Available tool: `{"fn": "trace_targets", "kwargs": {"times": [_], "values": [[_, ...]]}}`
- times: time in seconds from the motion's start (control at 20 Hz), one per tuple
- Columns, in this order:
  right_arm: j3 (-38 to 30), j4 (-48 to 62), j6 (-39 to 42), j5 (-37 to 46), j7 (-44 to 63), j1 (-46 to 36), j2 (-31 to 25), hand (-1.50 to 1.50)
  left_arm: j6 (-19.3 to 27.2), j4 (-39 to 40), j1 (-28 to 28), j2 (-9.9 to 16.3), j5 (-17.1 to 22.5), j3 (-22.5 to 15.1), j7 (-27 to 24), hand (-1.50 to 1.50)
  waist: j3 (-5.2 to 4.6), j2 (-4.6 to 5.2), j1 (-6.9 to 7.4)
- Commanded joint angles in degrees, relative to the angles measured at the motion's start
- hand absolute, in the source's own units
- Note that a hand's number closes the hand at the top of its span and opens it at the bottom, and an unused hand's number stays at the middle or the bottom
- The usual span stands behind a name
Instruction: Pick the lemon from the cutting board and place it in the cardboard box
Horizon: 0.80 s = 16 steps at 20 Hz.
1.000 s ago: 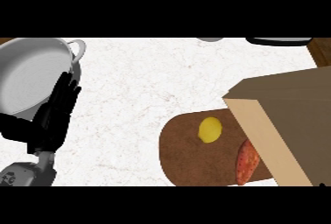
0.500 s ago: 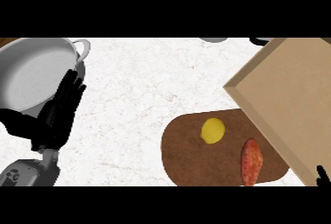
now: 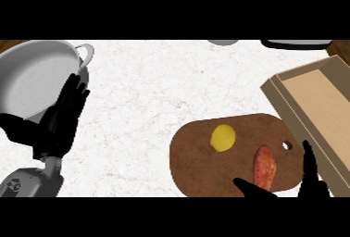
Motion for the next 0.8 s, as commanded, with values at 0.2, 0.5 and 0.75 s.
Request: {"fn": "trace_targets", "kwargs": {"times": [0.2,0.5,0.75], "values": [[1.0,10.5,4.3,9.8,16.1,-14.0,8.3,-1.50,-2.2,0.6,1.7,0.4,0.2,2.3,-0.6,0.00,0.20,-0.42,-1.26],[0.2,14.1,3.8,7.2,16.3,-17.9,8.4,-1.50,-1.9,3.6,-0.5,-2.0,-0.8,2.9,-1.5,0.00,0.23,-0.35,-1.91],[0.4,18.5,1.3,5.7,16.4,-20.0,8.5,-1.50,-2.9,-0.9,3.0,-0.9,-0.8,2.7,0.3,0.00,0.26,-0.51,-1.41]]}}
